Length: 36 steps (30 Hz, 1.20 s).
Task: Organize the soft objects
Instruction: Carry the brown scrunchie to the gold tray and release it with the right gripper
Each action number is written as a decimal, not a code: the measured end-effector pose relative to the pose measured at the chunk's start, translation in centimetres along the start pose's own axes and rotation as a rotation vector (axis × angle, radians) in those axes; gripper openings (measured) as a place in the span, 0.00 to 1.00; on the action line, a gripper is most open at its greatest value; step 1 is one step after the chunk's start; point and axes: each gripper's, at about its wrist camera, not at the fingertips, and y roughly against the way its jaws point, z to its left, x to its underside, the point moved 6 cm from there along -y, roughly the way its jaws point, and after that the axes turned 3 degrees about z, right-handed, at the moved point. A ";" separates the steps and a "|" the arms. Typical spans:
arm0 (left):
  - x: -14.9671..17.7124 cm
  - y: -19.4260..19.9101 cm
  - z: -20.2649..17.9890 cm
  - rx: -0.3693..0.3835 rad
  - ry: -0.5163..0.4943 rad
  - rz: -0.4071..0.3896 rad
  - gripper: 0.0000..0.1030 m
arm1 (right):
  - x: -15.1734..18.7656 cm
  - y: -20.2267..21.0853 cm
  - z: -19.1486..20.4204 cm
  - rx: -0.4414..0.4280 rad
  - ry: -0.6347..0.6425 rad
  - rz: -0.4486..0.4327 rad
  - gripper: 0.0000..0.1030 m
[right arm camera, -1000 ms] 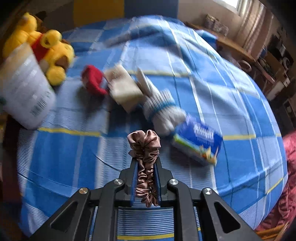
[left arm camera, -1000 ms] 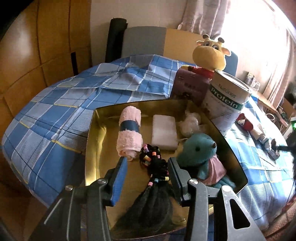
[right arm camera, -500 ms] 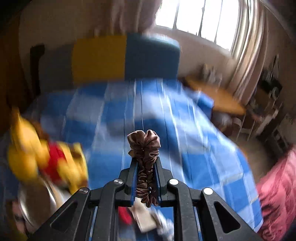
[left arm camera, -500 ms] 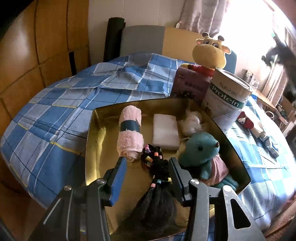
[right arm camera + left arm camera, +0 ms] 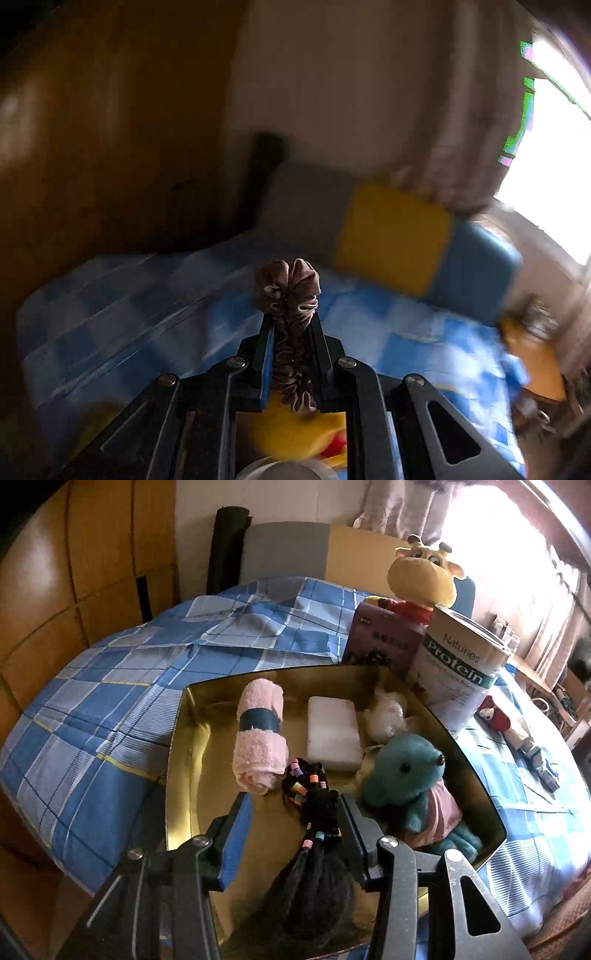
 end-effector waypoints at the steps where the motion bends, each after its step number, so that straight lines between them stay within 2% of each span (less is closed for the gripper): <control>1: 0.0 0.1 0.0 -0.003 0.001 -0.003 0.47 | 1.0 -0.6 1.9 -0.038 0.023 0.028 0.14; 7: 0.1 0.7 0.5 -0.015 0.004 -0.011 0.49 | 8.3 -4.1 9.8 -0.243 0.080 0.201 0.14; 11: 0.2 1.0 0.8 -0.023 0.013 -0.016 0.49 | 13.6 -5.3 12.7 -0.324 0.067 0.291 0.14; 19: 0.6 1.5 1.6 -0.041 0.024 -0.022 0.50 | 21.3 -4.4 16.2 -0.433 -0.005 0.377 0.14; 23: 1.0 1.7 2.1 -0.061 0.035 -0.024 0.55 | 24.6 -4.0 16.5 -0.460 -0.045 0.410 0.14; 27: 1.3 1.6 2.3 -0.070 0.040 -0.017 0.56 | 27.3 -3.6 16.8 -0.443 -0.041 0.430 0.14; 31: 1.6 1.6 2.2 -0.078 0.041 -0.009 0.62 | 29.8 -4.0 17.2 -0.395 -0.019 0.450 0.14; 36: 1.8 1.4 1.9 -0.074 0.043 0.003 0.62 | 32.1 -5.0 17.3 -0.313 0.000 0.471 0.18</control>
